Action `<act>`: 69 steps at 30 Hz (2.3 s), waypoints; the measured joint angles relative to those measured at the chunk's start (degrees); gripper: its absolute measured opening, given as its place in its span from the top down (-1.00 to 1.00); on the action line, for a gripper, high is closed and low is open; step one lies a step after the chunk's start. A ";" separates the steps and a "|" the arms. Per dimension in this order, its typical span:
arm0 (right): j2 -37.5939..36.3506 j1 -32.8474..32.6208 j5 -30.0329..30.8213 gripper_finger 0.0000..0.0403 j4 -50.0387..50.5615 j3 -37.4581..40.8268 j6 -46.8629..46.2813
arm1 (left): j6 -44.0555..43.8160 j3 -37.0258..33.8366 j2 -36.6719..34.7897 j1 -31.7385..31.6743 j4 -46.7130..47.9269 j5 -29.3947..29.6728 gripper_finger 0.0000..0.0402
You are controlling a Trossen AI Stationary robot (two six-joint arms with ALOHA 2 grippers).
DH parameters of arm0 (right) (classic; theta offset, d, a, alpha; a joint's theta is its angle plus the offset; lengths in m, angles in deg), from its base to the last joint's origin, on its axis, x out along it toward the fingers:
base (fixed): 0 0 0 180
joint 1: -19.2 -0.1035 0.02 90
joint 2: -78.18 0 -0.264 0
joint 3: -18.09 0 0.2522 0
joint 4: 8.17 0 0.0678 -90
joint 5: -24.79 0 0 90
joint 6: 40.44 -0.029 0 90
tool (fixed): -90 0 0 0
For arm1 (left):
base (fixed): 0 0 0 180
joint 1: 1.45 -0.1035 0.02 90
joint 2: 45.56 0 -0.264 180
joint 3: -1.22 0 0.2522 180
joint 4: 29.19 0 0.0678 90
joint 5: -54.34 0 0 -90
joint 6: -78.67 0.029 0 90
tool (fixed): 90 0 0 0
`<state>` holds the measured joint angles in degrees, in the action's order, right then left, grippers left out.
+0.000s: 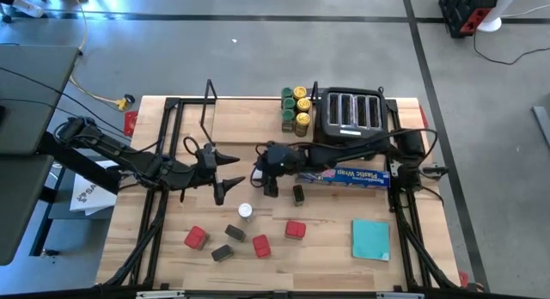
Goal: Shelf spices
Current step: Put the top white seasoning bottle on the shelf
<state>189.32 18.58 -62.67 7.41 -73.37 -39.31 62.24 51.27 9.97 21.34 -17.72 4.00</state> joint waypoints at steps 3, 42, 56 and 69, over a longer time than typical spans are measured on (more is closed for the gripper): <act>-2.46 -0.68 1.55 -0.27 1.71 -0.01 0.42 | -0.43 0.00 -0.02 0.01 -0.04 0.00 -0.51; -26.78 -23.71 50.01 -0.28 48.41 9.43 -28.12 | -2.83 0.00 4.90 -9.34 0.16 -12.93 -0.51; -26.77 -21.37 50.50 -0.28 46.19 9.76 -26.80 | 17.07 0.00 19.04 -18.47 -1.05 -25.16 -0.51; -26.72 -21.37 50.47 -0.28 45.01 9.76 -26.78 | 13.70 0.17 25.60 -20.90 -9.27 -32.31 -0.51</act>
<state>162.60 -2.79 -12.20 52.42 -63.61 -66.09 75.93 51.45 35.57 0.44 -26.98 -28.31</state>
